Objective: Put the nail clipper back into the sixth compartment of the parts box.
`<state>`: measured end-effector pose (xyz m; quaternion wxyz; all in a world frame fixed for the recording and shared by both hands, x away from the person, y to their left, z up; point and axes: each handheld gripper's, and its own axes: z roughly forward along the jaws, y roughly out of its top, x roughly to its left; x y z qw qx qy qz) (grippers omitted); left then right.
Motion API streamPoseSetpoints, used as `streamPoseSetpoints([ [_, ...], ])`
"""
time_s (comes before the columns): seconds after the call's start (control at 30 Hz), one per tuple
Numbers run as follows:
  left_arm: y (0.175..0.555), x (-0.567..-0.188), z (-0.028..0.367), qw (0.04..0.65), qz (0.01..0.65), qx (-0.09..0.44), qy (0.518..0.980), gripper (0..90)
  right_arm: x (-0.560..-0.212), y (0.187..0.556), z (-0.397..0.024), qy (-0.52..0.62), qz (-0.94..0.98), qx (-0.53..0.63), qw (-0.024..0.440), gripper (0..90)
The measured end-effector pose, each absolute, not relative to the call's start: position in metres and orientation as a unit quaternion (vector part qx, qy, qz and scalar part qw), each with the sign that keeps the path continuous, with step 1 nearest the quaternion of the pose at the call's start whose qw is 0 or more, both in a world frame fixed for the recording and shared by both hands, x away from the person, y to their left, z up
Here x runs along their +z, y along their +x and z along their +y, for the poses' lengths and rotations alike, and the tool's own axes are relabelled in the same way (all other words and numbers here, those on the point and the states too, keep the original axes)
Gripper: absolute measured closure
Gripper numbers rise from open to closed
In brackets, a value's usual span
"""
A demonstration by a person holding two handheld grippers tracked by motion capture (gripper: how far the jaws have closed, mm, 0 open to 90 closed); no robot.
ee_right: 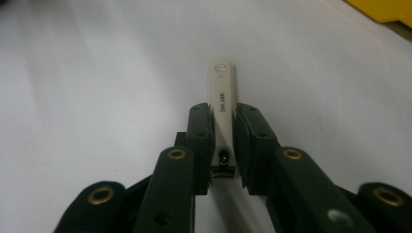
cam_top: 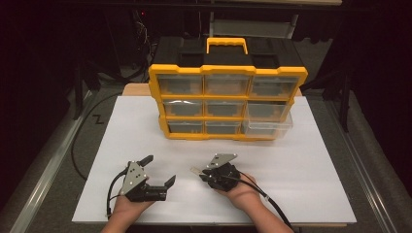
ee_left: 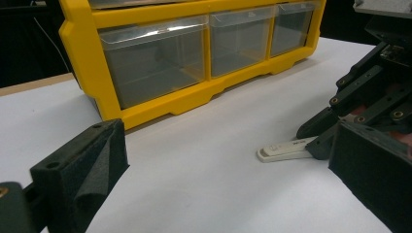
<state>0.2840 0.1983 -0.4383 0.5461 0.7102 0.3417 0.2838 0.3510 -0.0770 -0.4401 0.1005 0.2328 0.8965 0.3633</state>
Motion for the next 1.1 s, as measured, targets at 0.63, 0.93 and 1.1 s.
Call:
streamPoseSetpoints([
  [0.63, 0.283, -0.438, 0.199, 0.547, 0.342, 0.285, 0.709, 1.3, -0.424, 0.349, -0.087, 0.226, 0.905, 0.347, 0.102, 79.6],
  [0.93, 0.283, -0.438, 0.199, 0.548, 0.343, 0.285, 0.708, 1.3, -0.416, 0.349, -0.100, 0.222, 0.910, 0.335, 0.101, 79.6],
  [1.1, 0.283, -0.437, 0.200, 0.548, 0.343, 0.286, 0.708, 1.3, -0.412, 0.348, -0.110, 0.229, 0.912, 0.328, 0.095, 79.6],
])
